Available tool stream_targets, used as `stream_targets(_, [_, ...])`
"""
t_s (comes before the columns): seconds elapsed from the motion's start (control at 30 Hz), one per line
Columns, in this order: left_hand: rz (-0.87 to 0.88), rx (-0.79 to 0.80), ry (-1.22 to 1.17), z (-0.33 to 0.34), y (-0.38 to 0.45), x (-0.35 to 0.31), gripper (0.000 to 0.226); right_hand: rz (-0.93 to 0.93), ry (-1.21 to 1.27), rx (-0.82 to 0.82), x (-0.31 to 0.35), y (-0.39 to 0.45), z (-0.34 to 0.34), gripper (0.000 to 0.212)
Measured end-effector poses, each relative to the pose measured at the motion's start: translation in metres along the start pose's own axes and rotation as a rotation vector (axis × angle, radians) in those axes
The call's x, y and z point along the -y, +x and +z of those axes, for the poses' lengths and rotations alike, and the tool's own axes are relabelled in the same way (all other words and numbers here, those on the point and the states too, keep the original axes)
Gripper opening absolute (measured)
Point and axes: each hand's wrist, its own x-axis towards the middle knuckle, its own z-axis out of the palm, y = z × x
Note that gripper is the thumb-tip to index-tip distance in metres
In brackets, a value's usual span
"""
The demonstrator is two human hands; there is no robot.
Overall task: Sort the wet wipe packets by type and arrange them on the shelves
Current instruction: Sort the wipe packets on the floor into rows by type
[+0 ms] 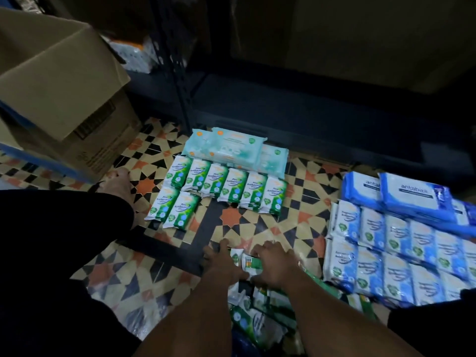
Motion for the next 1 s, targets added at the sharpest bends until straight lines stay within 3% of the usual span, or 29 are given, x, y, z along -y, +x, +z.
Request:
stream_targets(0.23, [0.047, -0.017, -0.191, 0.022, 0.031, 0.014, 0.123, 0.007, -0.105, 0.019, 0.014, 0.004, 0.002, 0.084])
stream_targets(0.4, [0.134, -0.136, -0.375, -0.006, -0.003, -0.002, 0.099, 0.037, 0.012, -0.069, 0.002, 0.004, -0.001, 0.084])
stream_targets(0.5, [0.168, -0.125, -0.584, -0.018, -0.008, -0.009, 0.089, 0.111, 0.239, -0.143, -0.008, 0.006, -0.004, 0.079])
stream_targets(0.67, [0.113, -0.095, -0.981, -0.03, -0.002, -0.012, 0.075, 0.207, 0.805, -0.251, -0.029, 0.001, -0.007, 0.051])
stream_targets(0.83, [0.079, -0.182, -1.166, -0.041, 0.003, -0.017, 0.065, 0.288, 1.253, -0.335, -0.04, -0.006, -0.015, 0.042])
stream_targets(0.93, [0.057, -0.209, -1.335, -0.047, 0.004, -0.024, 0.059, 0.403, 1.512, -0.299, -0.043, -0.006, -0.021, 0.043])
stream_targets(1.0, [0.053, -0.202, -1.41, -0.051, 0.004, -0.028, 0.058, 0.458, 1.734, -0.25, -0.045, -0.007, -0.025, 0.031])
